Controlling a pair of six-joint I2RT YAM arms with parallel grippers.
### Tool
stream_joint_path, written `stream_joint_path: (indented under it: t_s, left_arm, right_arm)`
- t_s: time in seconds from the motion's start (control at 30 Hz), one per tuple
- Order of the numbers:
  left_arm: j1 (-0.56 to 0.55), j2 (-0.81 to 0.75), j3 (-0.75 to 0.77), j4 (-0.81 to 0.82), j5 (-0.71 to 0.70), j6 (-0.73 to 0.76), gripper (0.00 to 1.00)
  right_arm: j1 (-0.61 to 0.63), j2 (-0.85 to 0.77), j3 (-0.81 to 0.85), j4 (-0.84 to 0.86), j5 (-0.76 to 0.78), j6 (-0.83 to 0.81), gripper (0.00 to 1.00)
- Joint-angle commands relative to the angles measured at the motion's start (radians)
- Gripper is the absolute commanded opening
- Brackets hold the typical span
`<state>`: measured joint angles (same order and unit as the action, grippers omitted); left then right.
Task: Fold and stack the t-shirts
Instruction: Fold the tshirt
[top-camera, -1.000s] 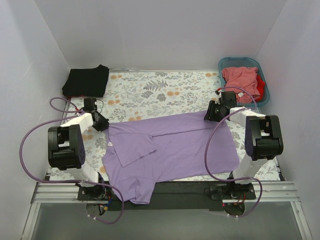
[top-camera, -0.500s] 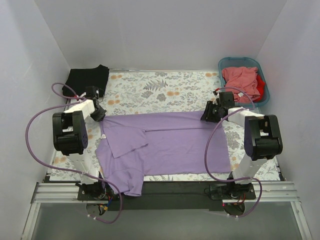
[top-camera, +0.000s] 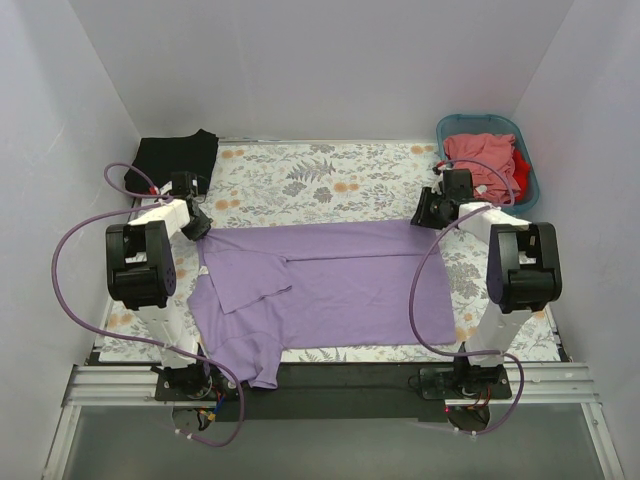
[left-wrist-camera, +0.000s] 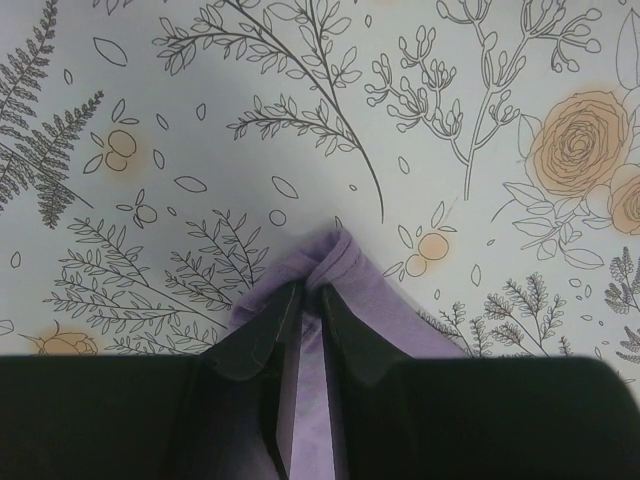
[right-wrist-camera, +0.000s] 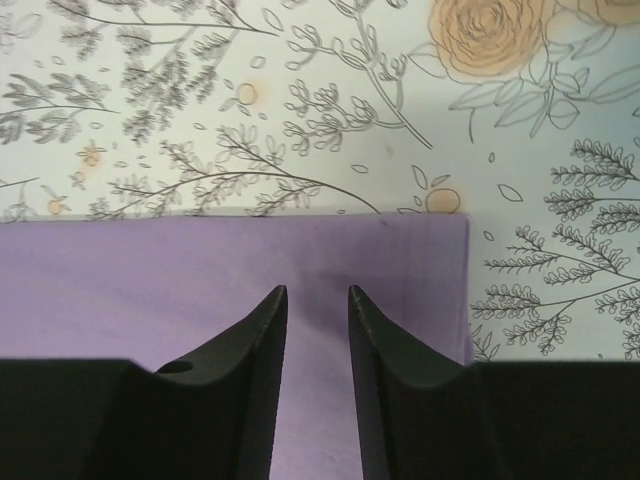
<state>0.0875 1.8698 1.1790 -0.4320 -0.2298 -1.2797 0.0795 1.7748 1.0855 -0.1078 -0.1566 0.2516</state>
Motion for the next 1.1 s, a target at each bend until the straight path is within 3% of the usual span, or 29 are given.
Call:
stream_joint_path:
  t_s: [0.0, 0.3, 0.5, 0.63, 0.77, 0.83, 1.07]
  left_arm:
    - [0.009, 0.022, -0.035, 0.001, -0.045, 0.016, 0.13]
    - [0.009, 0.048, -0.024, -0.01, -0.056, 0.022, 0.13]
    - [0.009, 0.026, -0.022, -0.005, -0.029, 0.025, 0.16]
    - [0.008, -0.011, -0.009, -0.01, -0.011, 0.022, 0.23]
    - [0.006, -0.076, 0.007, -0.028, -0.009, 0.014, 0.37]
    - [0.003, -0.121, 0.008, -0.051, -0.031, 0.013, 0.48]
    - [-0.049, -0.254, -0.034, -0.131, -0.075, 0.0, 0.55]
  right_arm:
    - [-0.024, 0.04, 0.03, -0.007, 0.049, -0.014, 0.36]
    - [-0.07, 0.103, 0.07, -0.007, 0.135, -0.032, 0.34]
    - [-0.07, 0.094, 0.128, -0.013, 0.106, -0.052, 0.36]
    - [-0.061, 0.005, 0.106, -0.015, 0.088, -0.052, 0.37]
    - [-0.037, -0.052, 0.076, -0.035, 0.042, -0.049, 0.39]
    - [-0.003, -0.072, 0.054, -0.061, 0.048, -0.038, 0.39]
    - [0.08, -0.114, -0.03, -0.081, 0.094, -0.025, 0.42]
